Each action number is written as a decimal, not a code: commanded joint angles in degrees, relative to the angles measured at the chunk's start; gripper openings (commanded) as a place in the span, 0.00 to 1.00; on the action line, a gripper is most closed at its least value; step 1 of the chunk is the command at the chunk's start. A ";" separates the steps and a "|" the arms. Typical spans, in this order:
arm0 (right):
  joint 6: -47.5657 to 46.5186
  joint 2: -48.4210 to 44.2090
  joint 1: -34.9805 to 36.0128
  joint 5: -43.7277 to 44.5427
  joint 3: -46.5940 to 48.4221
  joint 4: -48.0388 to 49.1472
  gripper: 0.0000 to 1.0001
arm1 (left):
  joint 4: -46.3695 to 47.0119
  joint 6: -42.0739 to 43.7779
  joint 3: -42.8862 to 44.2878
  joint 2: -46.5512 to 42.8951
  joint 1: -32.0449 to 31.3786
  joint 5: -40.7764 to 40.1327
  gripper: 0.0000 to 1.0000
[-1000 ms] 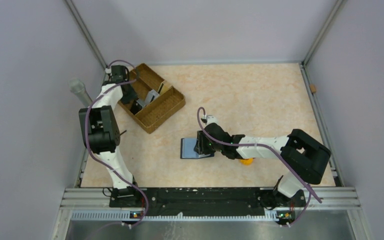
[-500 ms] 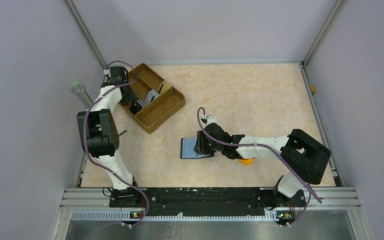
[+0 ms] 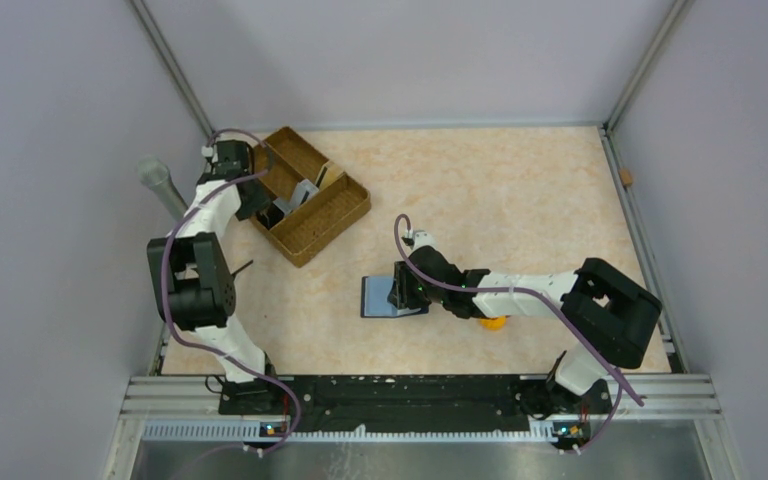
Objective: Put the credit cards into the card holder
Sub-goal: Pick up the credit card from the storage box, then insert the credit card into the card holder.
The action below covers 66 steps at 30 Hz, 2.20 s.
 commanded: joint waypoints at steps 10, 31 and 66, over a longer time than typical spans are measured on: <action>-0.37 -2.37 0.47 -0.53 -0.19 1.20 0.37 | -0.26 -0.56 -5.78 -6.35 2.53 4.12 0.38; -0.40 -6.09 0.49 1.39 -0.33 -1.24 0.37 | -0.11 -1.59 -7.43 -13.05 3.72 2.99 0.00; -22.22 -34.44 -19.36 -43.64 5.42 -11.85 0.76 | -0.83 18.87 -14.49 -28.00 -29.40 72.99 0.00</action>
